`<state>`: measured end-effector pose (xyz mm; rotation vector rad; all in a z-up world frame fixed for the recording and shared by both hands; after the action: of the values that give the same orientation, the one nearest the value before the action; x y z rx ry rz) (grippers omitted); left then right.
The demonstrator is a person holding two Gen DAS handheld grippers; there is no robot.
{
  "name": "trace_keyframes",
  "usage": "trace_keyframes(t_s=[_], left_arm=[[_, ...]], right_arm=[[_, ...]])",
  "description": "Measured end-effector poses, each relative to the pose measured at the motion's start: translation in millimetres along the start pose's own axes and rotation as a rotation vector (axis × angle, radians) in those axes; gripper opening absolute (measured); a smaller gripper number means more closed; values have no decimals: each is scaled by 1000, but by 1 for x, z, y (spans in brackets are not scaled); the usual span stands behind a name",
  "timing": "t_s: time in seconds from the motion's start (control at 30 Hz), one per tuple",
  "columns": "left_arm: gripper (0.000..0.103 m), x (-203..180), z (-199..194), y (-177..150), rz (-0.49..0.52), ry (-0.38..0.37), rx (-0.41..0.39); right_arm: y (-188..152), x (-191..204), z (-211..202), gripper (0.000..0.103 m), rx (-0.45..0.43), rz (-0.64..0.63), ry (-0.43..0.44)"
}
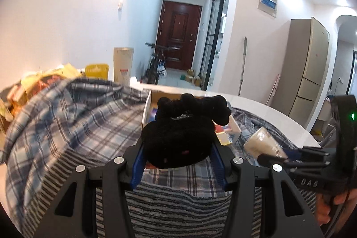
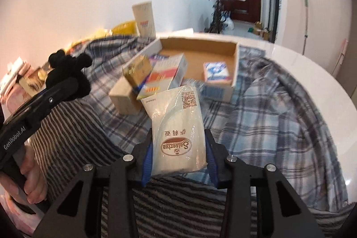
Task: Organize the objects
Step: 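Lift the scrunchie and tissue bag and carry them over the box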
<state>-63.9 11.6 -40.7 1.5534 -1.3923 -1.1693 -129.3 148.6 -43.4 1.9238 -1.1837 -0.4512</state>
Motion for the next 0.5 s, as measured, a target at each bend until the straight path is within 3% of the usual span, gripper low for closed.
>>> trace_keyframes(t_s=[0.5], left_arm=[[53, -13, -49, 53, 42, -22, -126]], right_arm=[[48, 10, -71, 40, -212, 13, 7]])
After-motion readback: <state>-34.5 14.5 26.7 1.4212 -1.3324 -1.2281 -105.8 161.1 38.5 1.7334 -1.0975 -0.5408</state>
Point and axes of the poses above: each gripper's, at about its wrist camera, not at the fingertips, and z roughly the way its jaws point, x to its left, y to its top, the point moved 6 cm from there along z, roughly the way its jaws point, and after that the axes turned 5 degrees about -x, right-handed, at the moved point
